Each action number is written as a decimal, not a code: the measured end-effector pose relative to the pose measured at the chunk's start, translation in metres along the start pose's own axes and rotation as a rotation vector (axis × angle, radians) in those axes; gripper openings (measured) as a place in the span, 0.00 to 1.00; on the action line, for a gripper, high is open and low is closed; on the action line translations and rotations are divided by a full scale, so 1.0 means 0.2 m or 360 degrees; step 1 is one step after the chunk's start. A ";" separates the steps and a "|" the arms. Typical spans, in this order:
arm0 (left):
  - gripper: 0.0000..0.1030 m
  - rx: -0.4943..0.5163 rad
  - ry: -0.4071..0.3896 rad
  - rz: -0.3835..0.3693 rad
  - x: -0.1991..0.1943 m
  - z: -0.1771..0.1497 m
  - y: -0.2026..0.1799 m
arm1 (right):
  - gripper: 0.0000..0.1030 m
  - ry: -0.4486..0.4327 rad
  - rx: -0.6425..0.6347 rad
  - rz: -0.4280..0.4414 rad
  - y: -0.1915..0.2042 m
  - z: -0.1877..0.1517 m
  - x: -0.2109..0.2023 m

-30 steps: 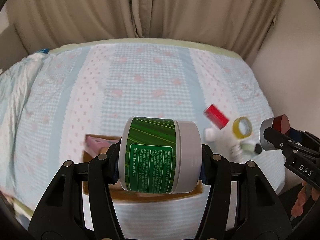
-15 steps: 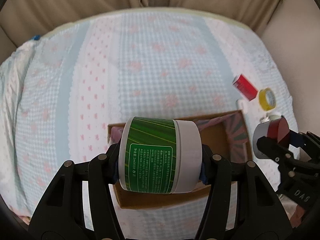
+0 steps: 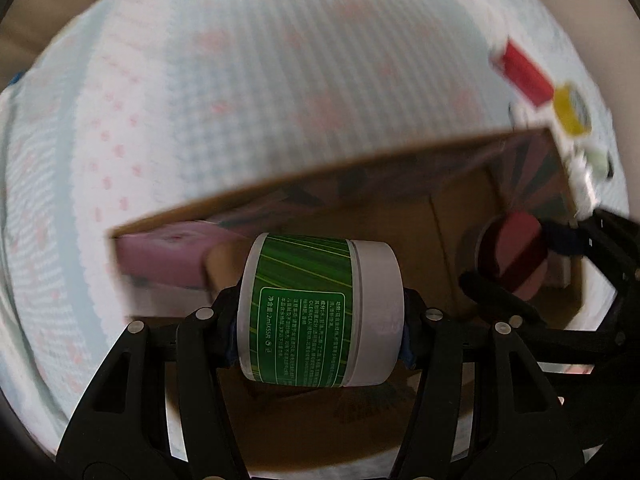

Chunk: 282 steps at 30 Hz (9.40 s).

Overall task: Organize rigid objects
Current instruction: 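Carry the green jar and red ball together over the cardboard box, then open both tools to drop the jar and ball into the box, then move both tools back toward the remaining items, then grasp the white pill bottle with the left tool while the right tool grasps the black-lidded jar, then carry the pill bottle and black-lidded jar over the cardboard box, then open both tools to release the bottle and jar into the box, then lift both tools away from the box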

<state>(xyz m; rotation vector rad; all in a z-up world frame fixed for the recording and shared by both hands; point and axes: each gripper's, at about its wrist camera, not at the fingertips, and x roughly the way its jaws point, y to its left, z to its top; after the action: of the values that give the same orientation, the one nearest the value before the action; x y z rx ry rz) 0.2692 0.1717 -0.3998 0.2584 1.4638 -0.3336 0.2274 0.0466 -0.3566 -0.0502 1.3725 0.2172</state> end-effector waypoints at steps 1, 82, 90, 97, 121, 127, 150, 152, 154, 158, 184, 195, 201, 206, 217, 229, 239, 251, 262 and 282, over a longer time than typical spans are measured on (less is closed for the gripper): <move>0.51 0.0009 0.0031 -0.0001 0.05 0.00 -0.01 | 0.48 0.0023 -0.0043 0.0020 0.00 -0.01 0.05; 1.00 -0.0211 -0.0900 0.0017 -1.63 -0.50 -0.93 | 1.00 -0.0741 0.0459 -0.0190 -0.67 -0.79 -1.58; 1.00 -0.0418 -0.0830 -0.0011 -1.42 -0.35 -1.46 | 1.00 -0.0767 0.0308 -0.0198 -1.27 -0.93 -1.55; 1.00 -0.0533 -0.0738 -0.0056 -1.14 -0.21 -1.74 | 1.00 -0.0742 0.0278 -0.0179 -1.67 -0.96 -1.40; 0.97 -0.0450 -0.0395 -0.0079 0.26 0.22 -2.08 | 0.98 -0.0531 0.0047 -0.0223 -2.01 -1.01 -0.18; 0.90 -0.0470 -0.0313 -0.0110 0.42 0.26 -2.07 | 0.94 -0.0480 -0.0114 -0.0295 -1.98 -0.99 0.02; 0.49 -0.0342 -0.0267 -0.0022 0.46 0.37 -2.12 | 0.51 -0.0417 -0.0155 -0.0114 -1.98 -0.88 0.17; 0.49 -0.0366 -0.0284 -0.0040 0.44 0.35 -2.09 | 0.51 -0.0411 -0.0146 -0.0117 -1.98 -0.88 0.16; 0.49 -0.0377 -0.0313 -0.0038 0.42 0.33 -2.08 | 0.51 -0.0412 -0.0132 -0.0115 -1.98 -0.89 0.15; 0.48 -0.0389 -0.0356 -0.0055 0.35 0.29 -2.08 | 0.51 -0.0430 -0.0105 -0.0120 -1.98 -0.90 0.11; 0.46 -0.0560 -0.0809 -0.0153 -1.17 -0.08 -1.92 | 0.51 -0.0708 0.0075 -0.0147 -1.69 -0.90 -1.26; 0.46 -0.0654 -0.0954 -0.0088 -1.47 -0.28 -1.54 | 0.51 -0.0808 -0.0006 -0.0087 -1.39 -0.84 -1.46; 0.46 -0.0640 -0.0940 -0.0118 -1.50 -0.32 -1.21 | 0.51 -0.0834 -0.0027 -0.0097 -1.11 -0.73 -1.48; 0.46 -0.0599 -0.0911 -0.0150 -1.51 -0.34 -0.85 | 0.51 -0.0847 0.0019 -0.0115 -0.82 -0.60 -1.47; 0.46 -0.0464 -0.0718 -0.0136 -1.30 -0.38 -0.13 | 0.51 -0.0738 0.0248 -0.0054 -0.24 -0.32 -1.24; 0.46 -0.0368 -0.0447 -0.0133 -0.79 -0.37 0.16 | 0.51 -0.0517 0.0336 -0.0033 0.03 -0.17 -0.81; 0.46 -0.0134 -0.0230 -0.0057 -0.32 -0.29 0.12 | 0.51 -0.0317 0.0481 -0.0062 -0.06 -0.10 -0.31; 0.46 0.0110 -0.0044 0.0042 -0.03 -0.29 -0.03 | 0.51 -0.0209 0.0469 -0.0087 -0.13 -0.10 0.07; 1.00 0.0186 -0.0162 0.0027 -0.12 -0.26 -0.09 | 1.00 -0.0307 0.0517 0.0117 -0.18 -0.11 0.08; 1.00 -0.0047 -0.0325 0.0027 -0.38 -0.46 0.02 | 1.00 -0.0364 0.0376 0.0083 -0.10 -0.17 -0.10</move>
<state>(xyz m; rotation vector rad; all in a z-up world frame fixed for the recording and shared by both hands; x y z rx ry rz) 0.1802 0.2137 -0.3326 0.2065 1.2635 -0.3148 0.1952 0.0184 -0.3453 0.2022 1.1642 0.0995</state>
